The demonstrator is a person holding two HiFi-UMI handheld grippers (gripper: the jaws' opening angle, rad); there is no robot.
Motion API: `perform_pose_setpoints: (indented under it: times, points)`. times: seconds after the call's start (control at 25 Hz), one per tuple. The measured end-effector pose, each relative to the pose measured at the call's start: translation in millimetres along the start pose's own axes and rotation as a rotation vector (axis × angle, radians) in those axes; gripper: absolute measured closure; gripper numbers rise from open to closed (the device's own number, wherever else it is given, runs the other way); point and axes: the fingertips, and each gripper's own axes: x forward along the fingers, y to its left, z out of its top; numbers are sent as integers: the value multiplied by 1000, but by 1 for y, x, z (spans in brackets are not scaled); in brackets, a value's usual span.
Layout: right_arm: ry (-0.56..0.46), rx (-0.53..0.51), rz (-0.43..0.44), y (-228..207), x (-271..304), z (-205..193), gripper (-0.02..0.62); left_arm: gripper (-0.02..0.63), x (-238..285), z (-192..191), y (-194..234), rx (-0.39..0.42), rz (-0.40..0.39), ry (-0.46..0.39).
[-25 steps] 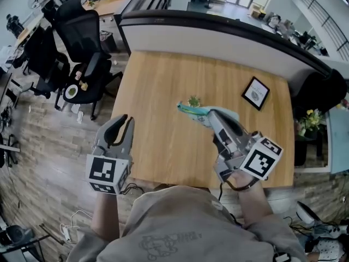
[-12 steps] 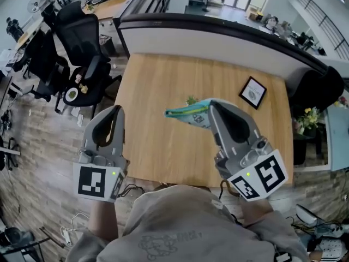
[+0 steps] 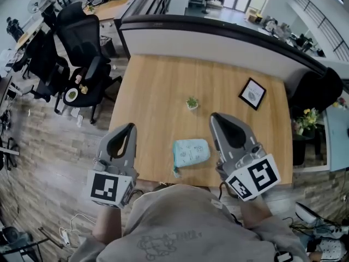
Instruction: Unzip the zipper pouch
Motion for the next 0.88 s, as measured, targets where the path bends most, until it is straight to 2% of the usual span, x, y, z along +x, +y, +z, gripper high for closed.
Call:
perform_pose_setpoints:
  times: [0.32, 0.88]
  points:
    - [61, 42, 0, -2, 7, -29, 586, 607, 7, -17, -3, -14, -22, 31]
    - [75, 47, 5, -5, 17, -32, 586, 607, 15, -16, 8, -11, -14, 34]
